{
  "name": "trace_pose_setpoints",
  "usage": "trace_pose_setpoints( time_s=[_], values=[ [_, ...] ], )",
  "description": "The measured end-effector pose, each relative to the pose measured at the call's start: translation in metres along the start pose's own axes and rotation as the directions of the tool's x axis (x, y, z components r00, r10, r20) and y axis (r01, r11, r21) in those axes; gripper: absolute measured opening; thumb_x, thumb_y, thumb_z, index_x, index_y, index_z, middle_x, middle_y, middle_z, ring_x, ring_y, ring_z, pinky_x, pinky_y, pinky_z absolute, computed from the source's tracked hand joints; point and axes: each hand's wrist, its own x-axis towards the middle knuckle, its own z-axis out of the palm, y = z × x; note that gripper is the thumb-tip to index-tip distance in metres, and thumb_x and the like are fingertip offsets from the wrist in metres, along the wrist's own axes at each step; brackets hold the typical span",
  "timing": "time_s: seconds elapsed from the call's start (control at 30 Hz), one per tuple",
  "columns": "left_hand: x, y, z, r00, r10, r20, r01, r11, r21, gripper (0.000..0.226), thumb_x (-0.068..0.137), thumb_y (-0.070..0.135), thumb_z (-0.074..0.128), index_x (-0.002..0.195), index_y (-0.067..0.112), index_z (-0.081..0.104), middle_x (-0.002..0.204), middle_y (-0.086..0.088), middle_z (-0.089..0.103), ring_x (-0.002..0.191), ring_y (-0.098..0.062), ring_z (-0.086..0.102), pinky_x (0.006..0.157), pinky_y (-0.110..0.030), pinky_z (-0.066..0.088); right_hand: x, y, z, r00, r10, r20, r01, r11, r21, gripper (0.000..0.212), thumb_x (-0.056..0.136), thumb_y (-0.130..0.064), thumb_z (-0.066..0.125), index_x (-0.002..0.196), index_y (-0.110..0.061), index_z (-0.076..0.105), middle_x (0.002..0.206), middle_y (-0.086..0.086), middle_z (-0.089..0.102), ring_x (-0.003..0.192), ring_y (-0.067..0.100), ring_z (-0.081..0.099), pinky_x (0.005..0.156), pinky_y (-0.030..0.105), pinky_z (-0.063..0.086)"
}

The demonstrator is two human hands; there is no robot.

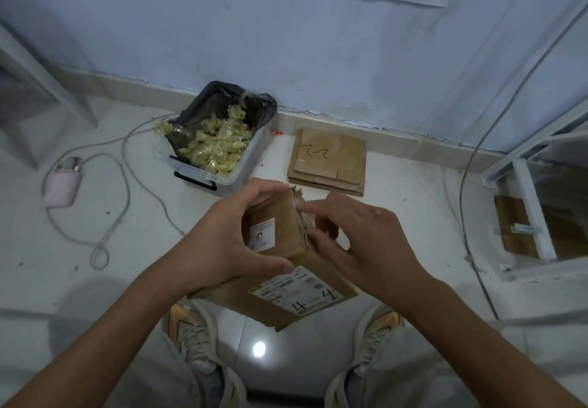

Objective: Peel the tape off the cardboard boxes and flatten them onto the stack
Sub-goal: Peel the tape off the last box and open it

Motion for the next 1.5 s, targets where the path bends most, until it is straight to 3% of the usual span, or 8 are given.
trace_pose_setpoints(
  time_s=[0.2,0.33,0.57,0.83,1.1,1.27,1.37,1.5],
  values=[
    [0.0,-0.008,-0.003,0.999,0.002,0.034,-0.002,1.0,0.007,0.093,0.057,0.057,0.088,0.139,0.048,0.046,0.131,0.029,0.056,0.123,0.001,0.057,0.095,-0.023,0.054,-0.001,0.001,0.005,0.972,-0.147,-0.185,0.127,0.985,-0.115,0.014,0.103,-0.025,0.067,0.104,-0.015,0.078,0.095,-0.004,0.075,0.073,0.011,0.068,0.053,0.034,0.055],
    [0.0,-0.011,0.0,0.991,-0.035,0.133,0.025,0.996,0.082,0.091,0.06,0.06,0.088,0.139,0.051,0.042,0.123,0.035,0.053,0.117,0.005,0.057,0.093,-0.026,0.057,-0.007,0.0,0.013,0.98,-0.082,-0.184,0.071,0.995,-0.063,0.02,0.103,-0.022,0.061,0.09,-0.014,0.075,0.087,-0.004,0.074,0.065,0.014,0.067,0.05,0.036,0.054],
    [0.004,-0.013,-0.004,0.982,-0.027,0.189,-0.002,0.989,0.151,0.091,0.063,0.052,0.092,0.138,0.05,0.04,0.123,0.022,0.057,0.114,-0.003,0.061,0.091,-0.032,0.058,-0.014,-0.006,0.024,0.985,0.078,-0.152,-0.079,0.997,0.001,0.044,0.111,-0.044,0.038,0.093,-0.017,0.068,0.088,-0.007,0.068,0.061,0.015,0.063,0.05,0.039,0.055],
    [0.004,-0.011,-0.009,0.983,0.045,0.18,-0.079,0.98,0.184,0.093,0.065,0.048,0.092,0.141,0.043,0.039,0.124,0.022,0.054,0.113,-0.002,0.059,0.089,-0.026,0.057,-0.004,-0.022,0.026,0.948,0.249,-0.2,-0.232,0.967,0.105,0.009,0.098,-0.03,0.062,0.093,-0.025,0.068,0.085,-0.017,0.069,0.071,0.006,0.065,0.056,0.024,0.057],
    [0.004,-0.012,-0.011,0.978,0.096,0.184,-0.131,0.973,0.189,0.094,0.067,0.048,0.092,0.144,0.037,0.039,0.127,0.022,0.053,0.117,-0.004,0.057,0.092,-0.024,0.054,0.001,-0.026,0.028,0.922,0.357,-0.151,-0.32,0.921,0.223,0.009,0.098,-0.026,0.065,0.09,-0.03,0.066,0.079,-0.028,0.063,0.081,0.004,0.067,0.064,0.014,0.054],
    [0.005,-0.016,-0.022,0.974,0.02,0.227,-0.032,0.998,0.047,0.085,0.068,0.059,0.087,0.139,0.051,0.043,0.128,0.03,0.053,0.121,0.001,0.056,0.093,-0.023,0.054,0.007,-0.023,0.016,0.97,0.226,-0.092,-0.205,0.958,0.201,0.009,0.1,-0.026,0.063,0.095,-0.033,0.063,0.085,-0.023,0.064,0.082,0.003,0.066,0.065,0.011,0.052],
    [0.008,-0.012,-0.015,0.997,0.048,0.064,-0.044,0.997,-0.063,0.075,0.076,0.083,0.061,0.138,0.043,0.053,0.139,0.023,0.057,0.126,-0.006,0.058,0.099,-0.034,0.051,0.008,-0.02,0.007,0.978,0.181,-0.1,-0.164,0.974,0.158,0.005,0.1,-0.035,0.057,0.096,-0.036,0.06,0.085,-0.02,0.063,0.075,0.004,0.065,0.06,0.02,0.055],
    [0.008,-0.008,0.002,0.97,0.191,-0.152,-0.199,0.979,-0.036,0.026,0.088,0.035,0.075,0.109,0.021,0.07,0.125,0.014,0.068,0.126,-0.009,0.06,0.102,-0.03,0.05,0.004,-0.015,0.013,0.99,0.117,-0.079,-0.112,0.992,0.059,0.006,0.103,-0.033,0.055,0.099,-0.034,0.058,0.094,-0.018,0.06,0.075,0.006,0.061,0.06,0.031,0.056]
  ],
)
